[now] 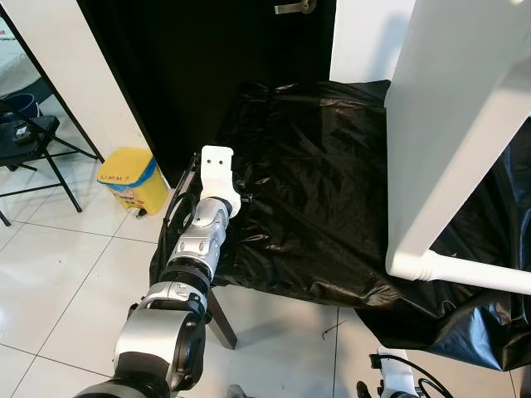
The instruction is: Building children table
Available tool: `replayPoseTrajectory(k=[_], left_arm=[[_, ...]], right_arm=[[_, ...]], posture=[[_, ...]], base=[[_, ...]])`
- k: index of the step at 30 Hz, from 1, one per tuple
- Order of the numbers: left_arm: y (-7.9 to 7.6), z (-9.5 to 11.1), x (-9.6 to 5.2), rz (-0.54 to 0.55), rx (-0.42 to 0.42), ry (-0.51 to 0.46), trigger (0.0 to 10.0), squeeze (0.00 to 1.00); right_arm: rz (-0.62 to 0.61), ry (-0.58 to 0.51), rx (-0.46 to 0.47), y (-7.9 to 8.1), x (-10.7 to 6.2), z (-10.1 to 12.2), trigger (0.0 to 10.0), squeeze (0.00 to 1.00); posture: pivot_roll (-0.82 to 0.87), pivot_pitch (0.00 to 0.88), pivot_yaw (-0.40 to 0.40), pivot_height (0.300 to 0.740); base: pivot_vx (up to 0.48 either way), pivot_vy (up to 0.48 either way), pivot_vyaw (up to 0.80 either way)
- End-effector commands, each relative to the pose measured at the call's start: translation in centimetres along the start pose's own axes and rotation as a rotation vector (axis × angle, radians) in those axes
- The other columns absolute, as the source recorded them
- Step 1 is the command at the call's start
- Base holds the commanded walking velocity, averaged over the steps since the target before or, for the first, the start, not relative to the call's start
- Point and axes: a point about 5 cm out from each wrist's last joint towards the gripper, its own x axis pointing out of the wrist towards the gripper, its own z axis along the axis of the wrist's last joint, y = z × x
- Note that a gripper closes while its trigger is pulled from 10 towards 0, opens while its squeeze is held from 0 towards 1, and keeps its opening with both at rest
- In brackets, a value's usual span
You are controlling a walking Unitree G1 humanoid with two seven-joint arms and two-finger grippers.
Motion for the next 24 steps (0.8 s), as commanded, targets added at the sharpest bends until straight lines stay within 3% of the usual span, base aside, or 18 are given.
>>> replayPoseTrajectory(k=[1,10,11,12,14,16,17,19,20,21,22,23,24], left_arm=[[0.5,0.0,-0.1,0.04,0.006,-0.002,10.0,0.0],[0.5,0.0,-0.1,0.038,0.007,-0.002,10.0,0.0],[0.5,0.0,-0.1,0.038,0.006,-0.001,10.0,0.0],[0.5,0.0,-0.1,0.038,0.006,-0.001,10.0,0.0],[0.5,0.0,-0.1,0.038,0.005,0.0,10.0,0.0],[0.5,0.0,-0.1,0.038,0.005,0.0,10.0,0.0],[0.5,0.0,-0.1,0.038,0.005,0.0,10.0,0.0],[0.5,0.0,-0.1,0.038,0.005,0.0,10.0,0.0],[0.6,-0.1,-0.1,0.039,0.004,0.001,10.0,0.0],[0.6,-0.1,-0.1,0.039,0.004,0.001,10.0,0.0],[0.6,-0.1,-0.1,0.038,0.003,0.003,10.0,0.0],[0.6,-0.1,-0.1,0.038,0.003,0.003,10.0,0.0],[0.6,-0.1,-0.1,0.037,0.002,0.003,10.0,0.0]], right_arm=[[0.009,0.043,0.007,0.2,-0.2,-1.1,10.0,0.0],[0.008,0.046,0.01,0.1,-0.2,-1.2,10.0,0.0],[-0.016,0.047,0.092,-0.3,-0.2,-1.2,10.0,0.0],[-0.016,0.047,0.092,-0.3,-0.2,-1.2,10.0,0.0],[-0.065,0.048,0.245,-1.2,-0.3,-1.4,10.0,0.0],[-0.065,0.048,0.245,-1.2,-0.3,-1.4,10.0,0.0],[-0.089,0.047,0.321,-1.6,-0.4,-1.5,10.0,0.0],[-0.089,0.047,0.321,-1.6,-0.4,-1.5,10.0,0.0],[-0.093,0.048,0.254,-1.8,-0.4,-1.5,10.0,0.0],[-0.093,0.048,0.254,-1.8,-0.4,-1.5,10.0,0.0],[-0.072,0.052,0.118,-1.6,-0.4,-1.5,10.0,0.0],[-0.072,0.052,0.118,-1.6,-0.4,-1.5,10.0,0.0],[-0.051,0.053,0.042,-1.3,-0.4,-1.5,10.0,0.0]], posture=[[-0.07,0.0,0.061,0.74],[-0.07,0.0,0.061,0.74],[-0.07,0.0,0.062,0.74],[-0.07,0.0,0.062,0.74],[-0.07,0.0,0.062,0.74],[-0.07,0.0,0.062,0.74],[-0.07,0.0,0.062,0.74],[-0.07,0.0,0.062,0.74],[-0.07,0.0,0.064,0.74],[-0.07,0.0,0.064,0.74],[-0.07,0.0,0.065,0.74],[-0.07,0.0,0.065,0.74],[-0.07,0.0,0.064,0.74]], base=[[0.0,0.0,0.0],[0.0,0.0,0.0],[0.0,0.0,0.0],[0.0,0.0,0.0],[0.0,0.0,0.0],[0.0,0.0,0.0],[0.0,0.0,0.0],[0.0,0.0,0.0],[0.0,0.0,0.0],[0.0,0.0,0.0],[0.0,0.0,0.0],[0.0,0.0,0.0],[0.0,0.0,0.0]])
